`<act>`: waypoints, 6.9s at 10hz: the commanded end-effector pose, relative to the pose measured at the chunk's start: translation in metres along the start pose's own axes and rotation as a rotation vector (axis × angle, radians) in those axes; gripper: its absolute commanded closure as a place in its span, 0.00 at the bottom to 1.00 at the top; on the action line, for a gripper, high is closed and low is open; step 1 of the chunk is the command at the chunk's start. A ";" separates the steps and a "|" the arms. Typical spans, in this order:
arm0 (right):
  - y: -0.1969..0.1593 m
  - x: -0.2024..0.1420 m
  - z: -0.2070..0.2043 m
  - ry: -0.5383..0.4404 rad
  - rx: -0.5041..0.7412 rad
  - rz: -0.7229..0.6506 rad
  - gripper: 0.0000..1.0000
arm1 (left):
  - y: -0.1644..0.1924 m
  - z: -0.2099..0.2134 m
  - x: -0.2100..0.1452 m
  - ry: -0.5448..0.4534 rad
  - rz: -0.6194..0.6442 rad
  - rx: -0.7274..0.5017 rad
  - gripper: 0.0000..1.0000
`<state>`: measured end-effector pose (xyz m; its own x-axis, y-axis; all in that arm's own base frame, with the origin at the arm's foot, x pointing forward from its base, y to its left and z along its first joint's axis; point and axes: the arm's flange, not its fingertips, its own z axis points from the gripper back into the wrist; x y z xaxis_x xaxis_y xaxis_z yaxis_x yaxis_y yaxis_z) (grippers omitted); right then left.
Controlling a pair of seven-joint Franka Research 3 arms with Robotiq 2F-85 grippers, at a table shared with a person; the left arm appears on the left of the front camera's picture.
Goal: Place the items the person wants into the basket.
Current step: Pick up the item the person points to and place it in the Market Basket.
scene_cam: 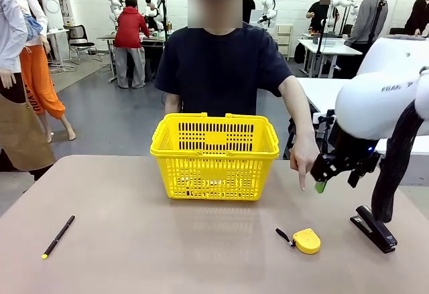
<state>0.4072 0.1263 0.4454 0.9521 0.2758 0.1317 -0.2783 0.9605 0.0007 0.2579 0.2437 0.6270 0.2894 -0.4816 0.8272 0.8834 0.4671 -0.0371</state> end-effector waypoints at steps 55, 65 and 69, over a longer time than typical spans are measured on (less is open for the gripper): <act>0.181 0.245 0.055 0.060 0.053 0.470 0.35 | 0.000 0.002 0.001 -0.018 -0.024 -0.001 0.00; 0.165 0.293 -0.025 0.175 0.033 0.483 0.35 | 0.000 0.002 0.001 -0.018 -0.024 -0.001 0.00; 0.165 0.293 -0.025 0.188 0.042 0.489 0.00 | 0.000 0.002 0.001 -0.018 -0.024 -0.001 0.00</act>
<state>0.6311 0.3587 0.4545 0.7337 0.6785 -0.0369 -0.6776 0.7346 0.0349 0.2584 0.2432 0.6279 0.2884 -0.4776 0.8299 0.8823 0.4693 -0.0365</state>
